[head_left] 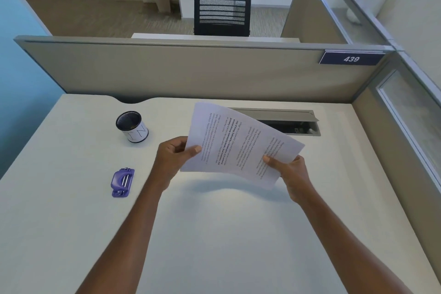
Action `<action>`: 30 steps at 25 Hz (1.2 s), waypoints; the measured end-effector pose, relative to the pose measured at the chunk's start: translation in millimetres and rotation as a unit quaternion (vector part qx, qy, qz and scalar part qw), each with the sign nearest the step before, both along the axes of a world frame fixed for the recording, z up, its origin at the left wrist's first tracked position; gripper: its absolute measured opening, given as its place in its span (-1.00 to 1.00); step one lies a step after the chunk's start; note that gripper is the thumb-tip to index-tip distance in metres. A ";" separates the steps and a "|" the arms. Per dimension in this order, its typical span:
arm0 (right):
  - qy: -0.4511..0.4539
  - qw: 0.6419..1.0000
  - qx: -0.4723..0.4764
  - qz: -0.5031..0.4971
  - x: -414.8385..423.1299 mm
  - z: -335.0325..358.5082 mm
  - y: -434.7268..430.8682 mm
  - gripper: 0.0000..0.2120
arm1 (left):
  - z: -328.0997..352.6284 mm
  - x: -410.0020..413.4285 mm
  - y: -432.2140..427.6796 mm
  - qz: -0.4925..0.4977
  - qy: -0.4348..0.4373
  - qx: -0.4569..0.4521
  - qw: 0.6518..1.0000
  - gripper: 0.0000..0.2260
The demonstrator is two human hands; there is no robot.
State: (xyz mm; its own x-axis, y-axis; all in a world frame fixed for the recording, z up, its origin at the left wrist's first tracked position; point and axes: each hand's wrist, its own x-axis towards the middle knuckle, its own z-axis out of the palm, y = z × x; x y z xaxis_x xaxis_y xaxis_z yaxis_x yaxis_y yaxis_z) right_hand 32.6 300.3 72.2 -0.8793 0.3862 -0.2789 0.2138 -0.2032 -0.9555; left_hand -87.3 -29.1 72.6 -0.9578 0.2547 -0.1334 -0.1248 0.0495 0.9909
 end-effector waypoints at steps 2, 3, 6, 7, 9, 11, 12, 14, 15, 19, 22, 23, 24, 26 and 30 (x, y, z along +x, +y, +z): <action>0.005 1.000 0.021 0.014 0.6 -2.4 0.0 -0.69 | 0.2 -0.5 8.6 -0.020 -0.026 -0.025 0.999 -0.74; 0.007 0.999 0.030 0.022 0.9 -4.1 -1.1 -0.69 | -0.5 0.5 14.0 -0.014 -0.040 -0.033 0.999 -0.69; 0.009 0.998 0.046 0.034 1.6 -9.3 -5.5 -0.62 | -7.6 7.5 26.8 0.024 -0.069 -0.031 0.997 -0.61; 0.010 0.998 0.049 0.036 1.9 -11.1 -6.5 -0.60 | -11.3 9.9 29.0 0.036 -0.071 -0.026 0.997 -0.62; 0.012 0.998 0.048 0.036 2.8 -15.8 -7.3 -0.59 | -19.4 15.0 31.4 0.055 -0.070 -0.021 0.996 -0.63; 0.009 0.998 0.043 0.036 4.1 -22.4 -8.2 -0.62 | -27.2 21.8 31.5 0.066 -0.074 -0.019 0.995 -0.61; 0.001 0.998 0.041 0.037 5.1 -25.9 -9.2 -0.65 | -31.1 25.4 30.6 0.068 -0.078 -0.020 0.994 -0.60; -0.022 0.998 0.045 0.039 7.1 -33.4 -11.9 -0.73 | -38.8 32.1 28.6 0.064 -0.095 -0.022 0.993 -0.61; -0.032 0.998 0.049 0.038 8.2 -36.3 -13.2 -0.76 | -41.9 35.0 27.9 0.059 -0.102 -0.017 0.993 -0.62; -0.035 0.998 0.045 0.026 7.8 -37.9 -14.7 -0.74 | -44.4 37.0 29.5 0.063 -0.094 -0.009 0.994 -0.59; -0.013 0.999 0.044 0.019 5.7 -32.7 -13.5 -0.71 | -42.8 33.4 29.7 0.073 -0.074 0.017 0.994 -0.60; -0.008 0.999 0.044 0.018 5.4 -32.3 -13.0 -0.69 | -43.2 33.3 29.1 0.074 -0.071 0.019 0.995 -0.60; -0.007 0.999 0.043 0.020 6.1 -32.9 -12.6 -0.70 | -44.5 34.4 28.5 0.075 -0.073 0.018 0.994 -0.60; -0.012 0.999 0.037 0.026 9.2 -37.4 -12.5 -0.74 | -48.7 39.5 26.9 0.077 -0.084 0.019 0.993 -0.59; -0.016 0.999 0.038 0.028 15.0 -45.0 -15.9 -0.72 | -56.9 48.9 24.9 0.083 -0.079 0.042 0.993 -0.73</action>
